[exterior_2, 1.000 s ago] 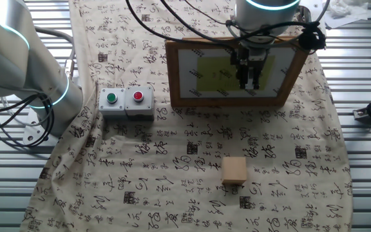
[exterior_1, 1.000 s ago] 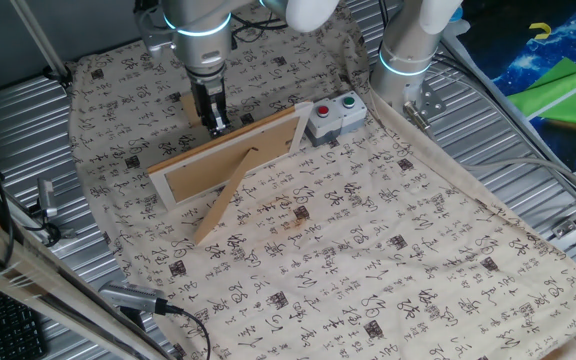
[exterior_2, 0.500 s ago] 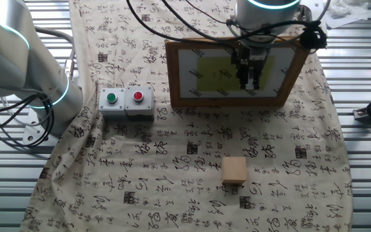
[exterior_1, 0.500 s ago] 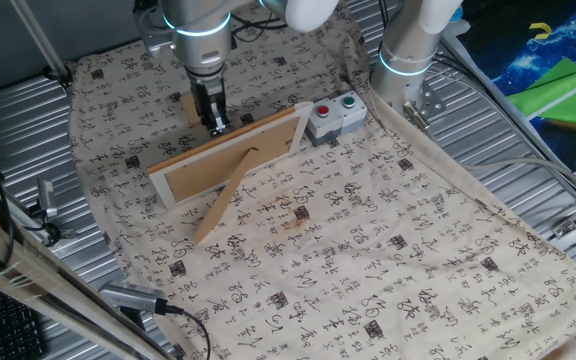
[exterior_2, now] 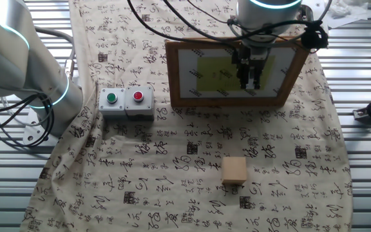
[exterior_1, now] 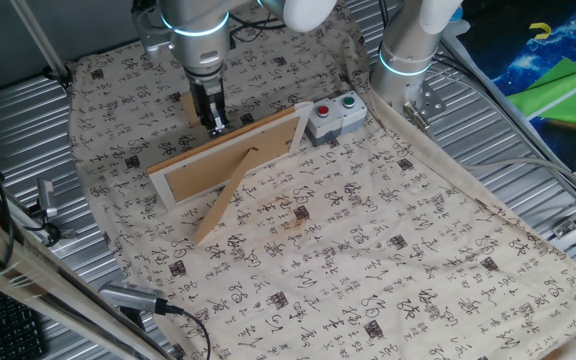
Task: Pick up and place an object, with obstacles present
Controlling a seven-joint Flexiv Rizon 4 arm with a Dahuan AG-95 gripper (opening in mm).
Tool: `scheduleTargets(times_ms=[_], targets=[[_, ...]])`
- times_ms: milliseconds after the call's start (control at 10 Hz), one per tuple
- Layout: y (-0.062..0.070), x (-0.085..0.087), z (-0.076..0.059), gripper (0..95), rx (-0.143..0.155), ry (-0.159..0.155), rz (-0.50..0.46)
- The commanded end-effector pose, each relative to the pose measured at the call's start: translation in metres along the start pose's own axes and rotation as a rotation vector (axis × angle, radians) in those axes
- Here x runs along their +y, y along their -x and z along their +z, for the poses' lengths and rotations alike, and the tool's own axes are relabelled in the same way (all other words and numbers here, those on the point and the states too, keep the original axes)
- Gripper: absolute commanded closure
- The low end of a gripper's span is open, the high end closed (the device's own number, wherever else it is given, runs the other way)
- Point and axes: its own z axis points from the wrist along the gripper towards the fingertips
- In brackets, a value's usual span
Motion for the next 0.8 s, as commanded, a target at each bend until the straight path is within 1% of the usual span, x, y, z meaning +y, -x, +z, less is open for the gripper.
scheduleTargets(times_ms=[100,300,800], targets=[[0.0046,0.0012,-0.0017,95.0,0.007,0.002,-0.007],[0.0082,0.0026,-0.0036,95.0,0.014,-0.001,-0.006],[0.0095,0.0036,-0.0053,95.0,0.013,0.001,-0.005]])
